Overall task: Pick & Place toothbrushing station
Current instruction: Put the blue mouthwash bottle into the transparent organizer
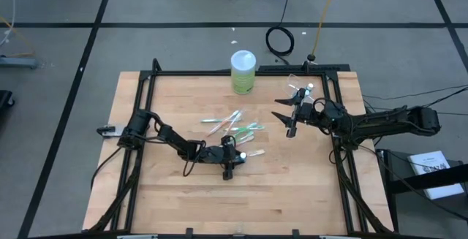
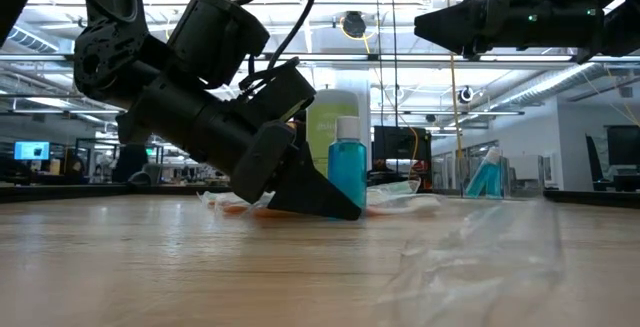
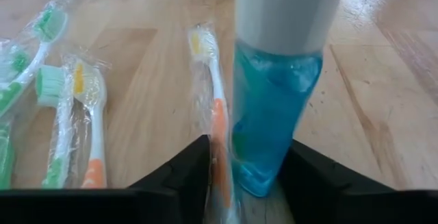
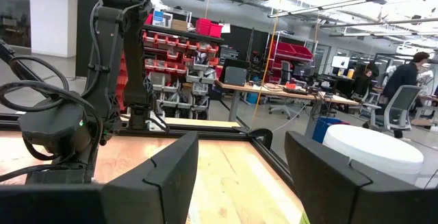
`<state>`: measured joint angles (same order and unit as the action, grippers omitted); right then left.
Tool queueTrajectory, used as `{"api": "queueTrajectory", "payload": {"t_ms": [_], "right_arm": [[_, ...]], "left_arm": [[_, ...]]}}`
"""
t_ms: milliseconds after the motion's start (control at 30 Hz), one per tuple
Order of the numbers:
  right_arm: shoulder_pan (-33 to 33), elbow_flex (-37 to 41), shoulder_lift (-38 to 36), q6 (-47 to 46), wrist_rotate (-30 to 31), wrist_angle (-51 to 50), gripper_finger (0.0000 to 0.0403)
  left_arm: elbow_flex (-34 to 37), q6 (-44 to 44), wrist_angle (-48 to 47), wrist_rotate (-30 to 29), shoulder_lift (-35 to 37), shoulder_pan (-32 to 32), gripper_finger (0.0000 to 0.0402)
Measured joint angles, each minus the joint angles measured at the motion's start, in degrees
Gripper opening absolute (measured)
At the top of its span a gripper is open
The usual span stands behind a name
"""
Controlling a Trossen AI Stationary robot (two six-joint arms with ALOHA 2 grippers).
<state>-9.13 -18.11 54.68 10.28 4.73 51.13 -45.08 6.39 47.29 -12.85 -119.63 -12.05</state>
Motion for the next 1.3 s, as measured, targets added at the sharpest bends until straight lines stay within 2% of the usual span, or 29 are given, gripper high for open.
{"api": "queueTrajectory", "payload": {"t_ms": [367,967,1300], "right_arm": [[0.00,0.00,0.00,-0.17,0.01,-0.02,0.0210],[0.00,0.00,0.00,-0.17,0.02,-0.31,0.0210],[0.01,0.00,0.00,-0.17,0.00,-0.31,0.0210]], "left_arm": [[0.11,-0.24,2.44,0.27,0.07,0.09,0.0137],[0.09,1.31,1.76,0.84,0.11,0.13,0.0135],[-0.11,3.14,-1.52,0.53,0.35,0.08,0.0201]]}}
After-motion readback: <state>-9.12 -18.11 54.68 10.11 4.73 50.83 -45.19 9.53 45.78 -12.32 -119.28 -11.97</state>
